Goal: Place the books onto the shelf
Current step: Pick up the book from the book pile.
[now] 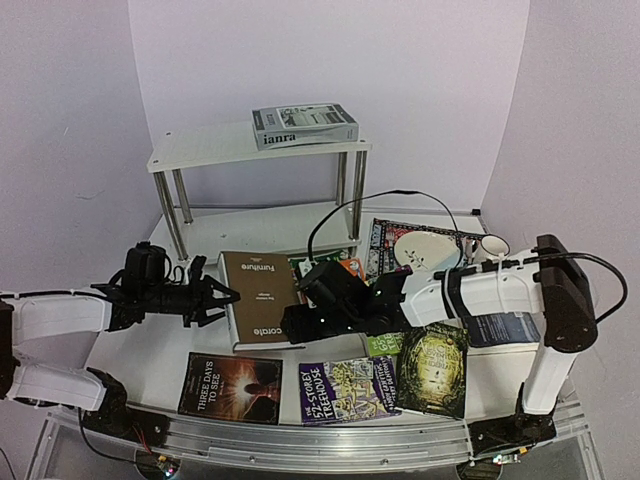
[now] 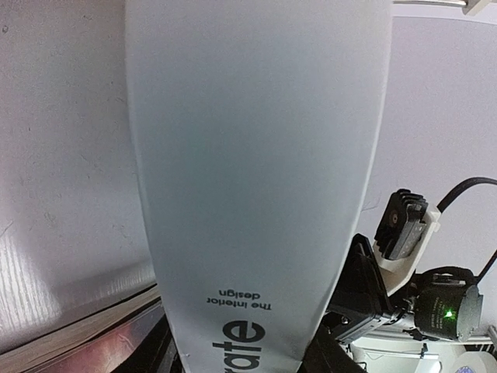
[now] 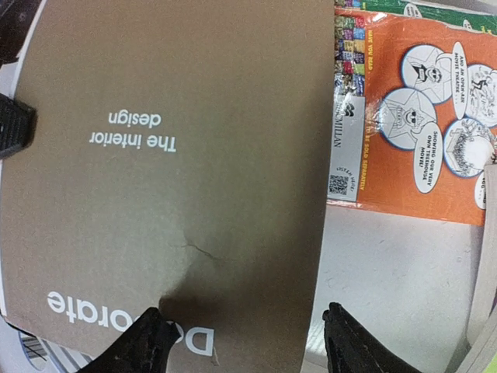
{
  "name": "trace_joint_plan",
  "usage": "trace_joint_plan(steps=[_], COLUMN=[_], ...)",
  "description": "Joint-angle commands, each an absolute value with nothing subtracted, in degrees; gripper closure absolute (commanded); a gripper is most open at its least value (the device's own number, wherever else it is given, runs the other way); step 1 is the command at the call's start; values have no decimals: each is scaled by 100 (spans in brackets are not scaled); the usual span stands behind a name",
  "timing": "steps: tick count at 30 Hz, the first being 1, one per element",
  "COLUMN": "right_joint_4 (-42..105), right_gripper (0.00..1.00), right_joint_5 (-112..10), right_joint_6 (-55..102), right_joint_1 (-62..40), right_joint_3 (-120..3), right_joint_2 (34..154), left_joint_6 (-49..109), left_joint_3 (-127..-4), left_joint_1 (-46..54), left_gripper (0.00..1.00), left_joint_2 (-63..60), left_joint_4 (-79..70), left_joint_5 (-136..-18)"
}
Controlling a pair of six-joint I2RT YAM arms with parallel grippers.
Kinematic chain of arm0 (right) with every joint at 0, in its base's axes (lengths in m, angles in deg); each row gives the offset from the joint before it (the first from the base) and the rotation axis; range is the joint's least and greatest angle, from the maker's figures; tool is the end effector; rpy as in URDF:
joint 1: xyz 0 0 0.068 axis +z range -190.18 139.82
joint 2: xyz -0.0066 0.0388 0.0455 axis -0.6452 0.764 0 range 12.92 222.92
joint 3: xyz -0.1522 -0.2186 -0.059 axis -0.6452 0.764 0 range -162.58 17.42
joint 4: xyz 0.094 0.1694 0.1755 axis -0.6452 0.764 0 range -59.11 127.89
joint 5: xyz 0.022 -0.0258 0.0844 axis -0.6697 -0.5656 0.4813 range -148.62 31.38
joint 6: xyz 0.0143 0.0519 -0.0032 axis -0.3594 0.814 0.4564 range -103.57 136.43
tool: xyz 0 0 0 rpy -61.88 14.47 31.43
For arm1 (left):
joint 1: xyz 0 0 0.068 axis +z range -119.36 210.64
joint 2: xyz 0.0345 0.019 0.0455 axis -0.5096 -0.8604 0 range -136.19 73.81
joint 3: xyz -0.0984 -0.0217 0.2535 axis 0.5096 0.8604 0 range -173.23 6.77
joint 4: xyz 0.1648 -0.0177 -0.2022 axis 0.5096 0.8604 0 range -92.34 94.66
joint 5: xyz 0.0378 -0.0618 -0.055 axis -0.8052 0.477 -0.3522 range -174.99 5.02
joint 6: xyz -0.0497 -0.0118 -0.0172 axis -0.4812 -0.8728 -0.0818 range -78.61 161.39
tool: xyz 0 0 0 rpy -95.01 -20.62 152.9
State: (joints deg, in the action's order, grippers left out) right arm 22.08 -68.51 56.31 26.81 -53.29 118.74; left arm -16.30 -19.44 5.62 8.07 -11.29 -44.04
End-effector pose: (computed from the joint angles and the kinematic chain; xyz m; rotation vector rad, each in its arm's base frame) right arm 0.1717 0.3885 0.2273 -0.3952 2.1361 0.9705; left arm 0.1946 -0.1166 0.1932 -0.1797 2.3862 -1.5384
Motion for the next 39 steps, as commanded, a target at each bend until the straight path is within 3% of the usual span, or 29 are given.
trace_joint_plan(steps=[1, 10, 18, 39], right_joint_4=[2851, 3318, 3409, 3883], right_gripper=[30, 29, 29, 23], right_joint_5=[-7101, -7606, -7649, -7652], right_joint_6=[5275, 4911, 4877, 4089], right_joint_1=[2705, 2704, 2697, 2688], right_joint_3=[-5501, -5684, -5692, -6017], right_joint_2=[11800, 11782, 11759, 10742], left_joint_6=[-1933, -1979, -1877, -1744], left_joint_3=[-2294, -2454, -2656, -3147], left_joint_1=[255, -116, -327, -853], left_gripper=[55, 50, 32, 28], left_joint_2=[1057, 904, 698, 245], left_joint_4=[-1598, -1597, -1596, -1608], left_joint_5=[-4334, -4675, -4749, -5106])
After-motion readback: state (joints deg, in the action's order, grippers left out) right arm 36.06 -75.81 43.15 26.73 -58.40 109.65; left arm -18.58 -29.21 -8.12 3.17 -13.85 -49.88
